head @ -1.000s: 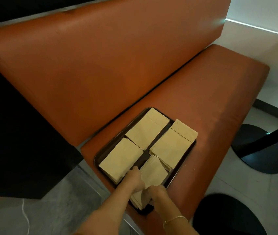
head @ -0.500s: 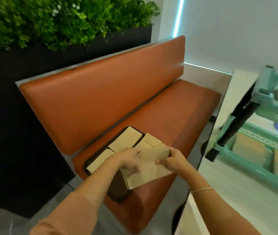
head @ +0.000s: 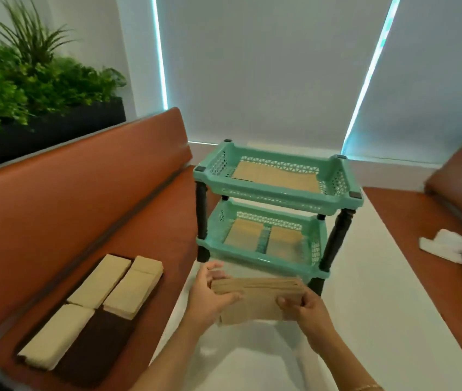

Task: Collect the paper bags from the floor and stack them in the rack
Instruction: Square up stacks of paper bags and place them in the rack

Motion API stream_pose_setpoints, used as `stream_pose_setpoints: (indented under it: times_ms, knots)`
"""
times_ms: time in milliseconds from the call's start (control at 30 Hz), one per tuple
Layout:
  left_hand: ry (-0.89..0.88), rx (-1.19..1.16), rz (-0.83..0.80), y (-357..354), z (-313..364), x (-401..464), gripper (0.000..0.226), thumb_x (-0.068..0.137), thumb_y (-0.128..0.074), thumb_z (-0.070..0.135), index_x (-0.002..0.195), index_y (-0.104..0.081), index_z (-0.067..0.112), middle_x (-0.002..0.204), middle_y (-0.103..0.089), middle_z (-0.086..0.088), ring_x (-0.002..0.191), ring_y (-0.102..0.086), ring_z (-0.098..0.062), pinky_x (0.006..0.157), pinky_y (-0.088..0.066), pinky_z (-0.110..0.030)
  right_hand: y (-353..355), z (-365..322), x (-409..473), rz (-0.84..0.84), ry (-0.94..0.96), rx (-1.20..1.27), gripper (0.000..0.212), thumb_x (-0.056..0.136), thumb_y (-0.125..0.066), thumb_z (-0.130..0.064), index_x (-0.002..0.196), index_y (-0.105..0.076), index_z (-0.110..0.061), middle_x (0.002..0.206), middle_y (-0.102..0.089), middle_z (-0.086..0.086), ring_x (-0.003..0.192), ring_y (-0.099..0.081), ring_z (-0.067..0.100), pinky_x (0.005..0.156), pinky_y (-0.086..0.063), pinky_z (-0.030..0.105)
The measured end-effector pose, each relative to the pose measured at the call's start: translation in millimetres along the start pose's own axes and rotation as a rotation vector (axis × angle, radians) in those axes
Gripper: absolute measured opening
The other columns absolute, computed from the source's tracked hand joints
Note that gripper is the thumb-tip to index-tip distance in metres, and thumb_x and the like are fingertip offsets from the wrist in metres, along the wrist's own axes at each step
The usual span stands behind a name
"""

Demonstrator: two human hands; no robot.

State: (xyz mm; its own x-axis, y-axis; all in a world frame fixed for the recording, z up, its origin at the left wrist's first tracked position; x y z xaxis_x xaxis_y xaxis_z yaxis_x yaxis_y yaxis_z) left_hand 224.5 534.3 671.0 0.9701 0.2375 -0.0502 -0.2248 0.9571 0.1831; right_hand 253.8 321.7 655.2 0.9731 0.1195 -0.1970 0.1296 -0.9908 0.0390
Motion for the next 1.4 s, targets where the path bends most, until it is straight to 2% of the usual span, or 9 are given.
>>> stream_pose_setpoints:
  times_ms: [133,267,333,500,667,867,1033,1133,1400]
  knots:
    - [-0.059,0.064,-0.083,-41.4,-9.4,7.3,0.067,0.064,-0.084,0.004,0.108,-0.046,0.038,0.100,-0.061,0.003,0.097,-0.058,-0.008,0.083,-0.046,-0.015,32.6,29.3,-5.6,0.162,-0.047,-0.075,0.027,0.081,-0.063,0.006,0.091,-0.064,-0.018,0.089,-0.067,-0.003,0.087,-0.061,0.018,0.065,-0.047,0.021]
    - [0.039,0.009,-0.181,-61.9,-32.5,16.2,0.086,0.068,-0.080,-0.001,0.134,-0.034,0.032,0.125,-0.051,0.002,0.114,-0.053,-0.014,0.095,-0.048,-0.027,32.9,49.6,-11.4,0.248,-0.125,-0.086,0.040,0.073,-0.060,0.011,0.103,-0.056,-0.015,0.087,-0.065,0.007,0.079,-0.061,0.025,0.057,-0.051,0.030]
    - [0.063,-0.010,-0.205,-67.4,-41.1,16.6,0.081,0.070,-0.075,-0.008,0.131,-0.036,0.029,0.128,-0.050,-0.003,0.117,-0.051,-0.016,0.093,-0.048,-0.025,26.1,47.9,-11.9,0.285,-0.110,-0.072,0.043,0.073,-0.056,0.014,0.105,-0.051,-0.014,0.089,-0.062,0.007,0.074,-0.059,0.019,0.050,-0.050,0.024]
    - [-0.002,0.039,-0.170,-60.6,-36.9,18.8,0.062,0.072,-0.073,-0.008,0.113,-0.044,0.028,0.114,-0.056,0.004,0.111,-0.054,-0.014,0.080,-0.045,-0.010,17.0,44.1,-8.2,0.382,-0.036,-0.101,0.047,0.074,-0.058,0.011,0.111,-0.047,-0.015,0.096,-0.058,-0.006,0.094,-0.057,0.017,0.066,-0.044,0.019]
    - [0.060,0.082,-0.208,-57.3,-43.3,13.6,0.061,0.077,-0.071,-0.002,0.120,-0.037,0.025,0.106,-0.049,0.012,0.105,-0.048,-0.008,0.083,-0.042,-0.014,5.3,49.1,-9.0,0.328,-0.113,-0.165,0.053,0.074,-0.059,0.010,0.116,-0.043,-0.019,0.095,-0.057,-0.003,0.079,-0.055,0.007,0.049,-0.043,0.012]
    - [0.118,0.109,-0.195,-56.3,-45.2,20.5,0.064,0.081,-0.067,-0.001,0.134,-0.035,0.015,0.118,-0.050,0.004,0.115,-0.048,-0.014,0.093,-0.041,-0.022,8.8,50.1,-3.9,0.356,-0.128,-0.255,0.054,0.079,-0.063,0.002,0.127,-0.043,-0.013,0.110,-0.057,0.002,0.086,-0.052,0.013,0.067,-0.046,0.018]
    - [0.230,0.245,-0.148,-54.4,-48.9,28.6,0.074,0.079,-0.072,0.010,0.140,-0.030,0.008,0.132,-0.051,-0.008,0.116,-0.053,-0.022,0.094,-0.046,-0.027,9.4,43.4,9.2,0.305,-0.245,-0.497,0.052,0.083,-0.065,-0.023,0.127,-0.042,-0.008,0.120,-0.057,0.010,0.106,-0.057,0.026,0.082,-0.047,0.027]
    - [0.276,0.400,-0.142,-53.1,-48.7,25.7,0.064,0.079,-0.072,0.015,0.132,-0.038,0.005,0.125,-0.054,-0.010,0.112,-0.055,-0.023,0.084,-0.045,-0.023,6.0,46.7,13.8,0.267,-0.339,-0.634,0.047,0.080,-0.064,-0.025,0.120,-0.047,-0.007,0.115,-0.058,0.010,0.103,-0.057,0.024,0.080,-0.049,0.026]
    - [0.219,0.722,-0.074,-59.3,-41.5,14.0,0.072,0.086,-0.063,0.030,0.143,-0.024,0.007,0.141,-0.032,-0.011,0.133,-0.028,-0.025,0.102,-0.036,-0.031,1.0,48.3,8.5,0.372,-0.323,-0.828,0.028,0.085,-0.048,-0.013,0.113,-0.047,-0.008,0.118,-0.047,0.011,0.112,-0.043,0.026,0.087,-0.042,0.029]
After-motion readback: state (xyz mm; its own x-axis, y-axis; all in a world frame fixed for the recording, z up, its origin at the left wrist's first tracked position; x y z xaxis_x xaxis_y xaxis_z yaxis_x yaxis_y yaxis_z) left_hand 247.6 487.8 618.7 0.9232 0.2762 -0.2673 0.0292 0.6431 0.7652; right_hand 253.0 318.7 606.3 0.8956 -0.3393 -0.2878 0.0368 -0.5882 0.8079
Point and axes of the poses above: each hand's wrist, its own x-axis towards the middle knuckle, its own y-axis out of the back of the hand, z = x × y, the point moved 7 cm from there along x, towards the middle knuckle
